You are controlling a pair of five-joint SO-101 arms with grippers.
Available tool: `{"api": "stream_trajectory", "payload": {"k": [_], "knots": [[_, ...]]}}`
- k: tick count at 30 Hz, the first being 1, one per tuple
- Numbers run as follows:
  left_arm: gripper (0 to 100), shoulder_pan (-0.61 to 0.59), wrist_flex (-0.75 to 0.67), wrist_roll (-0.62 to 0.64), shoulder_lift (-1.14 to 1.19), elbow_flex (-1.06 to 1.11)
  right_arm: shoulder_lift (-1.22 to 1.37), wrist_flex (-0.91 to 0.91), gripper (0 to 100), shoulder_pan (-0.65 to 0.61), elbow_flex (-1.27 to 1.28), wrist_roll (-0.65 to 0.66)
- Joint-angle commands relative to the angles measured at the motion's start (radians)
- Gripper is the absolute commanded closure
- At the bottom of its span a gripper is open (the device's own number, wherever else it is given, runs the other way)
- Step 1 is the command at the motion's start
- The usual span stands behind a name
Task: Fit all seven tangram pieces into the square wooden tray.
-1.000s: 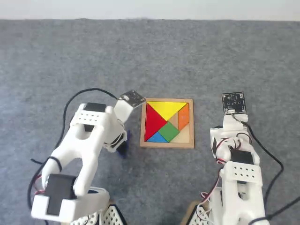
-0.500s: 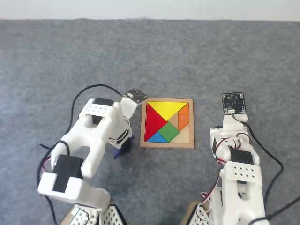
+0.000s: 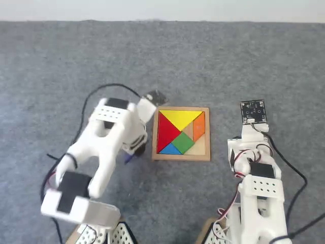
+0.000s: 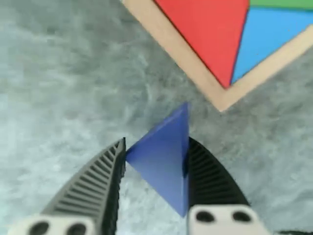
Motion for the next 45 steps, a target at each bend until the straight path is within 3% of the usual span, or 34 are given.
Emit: {"api": "stream_trajectory", "payload": {"k": [1, 6, 16, 26, 32, 36, 39, 45], "knots": [[97, 0.000, 0.178, -0.057, -0.180, -0.157, 0.012, -0.018, 99.1, -0.002, -0.058, 0.011], [97, 0.048, 0.218, -0.058, -0.230, -0.194, 0.012, -0.018, 99.1, -0.002, -0.058, 0.011], [97, 0.339, -0.020, 0.163, -0.227, -0.137, 0.002, -0.027, 99.1, 0.058, -0.060, 0.002], [97, 0.252, -0.049, 0.132, -0.238, -0.059, 0.002, -0.027, 99.1, 0.058, -0.061, 0.006], [97, 0.087, -0.014, 0.133, -0.239, -0.094, 0.004, -0.027, 99.1, 0.058, -0.061, 0.006], [97, -0.166, 0.120, 0.118, -0.241, -0.228, 0.005, -0.028, 99.1, 0.056, -0.061, 0.008], [97, -0.345, 0.195, 0.020, -0.252, -0.314, 0.005, -0.028, 99.1, 0.036, -0.061, 0.009], [97, -0.692, 0.296, -0.143, -0.446, -0.191, 0.010, -0.027, 99.1, 0.027, -0.061, 0.009]]}}
